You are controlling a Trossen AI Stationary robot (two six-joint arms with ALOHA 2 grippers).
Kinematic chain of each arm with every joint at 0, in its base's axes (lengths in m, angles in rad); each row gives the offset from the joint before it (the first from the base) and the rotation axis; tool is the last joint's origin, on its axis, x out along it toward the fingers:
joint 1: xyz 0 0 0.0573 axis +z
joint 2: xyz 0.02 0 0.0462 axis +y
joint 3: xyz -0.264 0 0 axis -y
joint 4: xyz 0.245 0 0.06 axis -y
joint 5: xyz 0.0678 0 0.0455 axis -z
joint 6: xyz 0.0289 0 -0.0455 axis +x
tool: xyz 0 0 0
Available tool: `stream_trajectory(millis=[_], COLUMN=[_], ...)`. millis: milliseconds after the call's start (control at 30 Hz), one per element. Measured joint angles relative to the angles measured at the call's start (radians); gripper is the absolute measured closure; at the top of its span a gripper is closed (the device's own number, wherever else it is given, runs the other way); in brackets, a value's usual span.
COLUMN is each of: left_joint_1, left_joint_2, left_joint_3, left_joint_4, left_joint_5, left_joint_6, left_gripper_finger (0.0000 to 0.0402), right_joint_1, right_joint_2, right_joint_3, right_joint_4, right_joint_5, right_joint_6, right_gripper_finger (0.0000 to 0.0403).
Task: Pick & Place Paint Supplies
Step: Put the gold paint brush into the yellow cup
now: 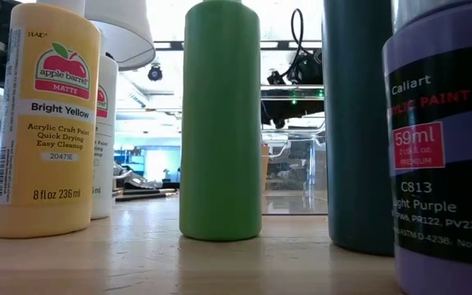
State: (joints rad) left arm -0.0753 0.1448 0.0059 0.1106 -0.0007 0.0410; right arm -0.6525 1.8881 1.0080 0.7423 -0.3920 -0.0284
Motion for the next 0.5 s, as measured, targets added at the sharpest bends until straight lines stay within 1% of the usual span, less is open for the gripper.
stream_trajectory(millis=[500], left_joint_1=[0.000], left_joint_2=[0.000], left_joint_3=[0.000], left_joint_4=[0.000], left_joint_5=[0.000], left_joint_6=[0.000], left_gripper_finger=[0.0328], right_joint_1=[0.000], right_joint_2=[-0.001], right_joint_3=[0.000], right_joint_4=[-0.087], right_joint_5=[0.002], right_joint_6=[-0.013], right_gripper_finger=[0.0389])
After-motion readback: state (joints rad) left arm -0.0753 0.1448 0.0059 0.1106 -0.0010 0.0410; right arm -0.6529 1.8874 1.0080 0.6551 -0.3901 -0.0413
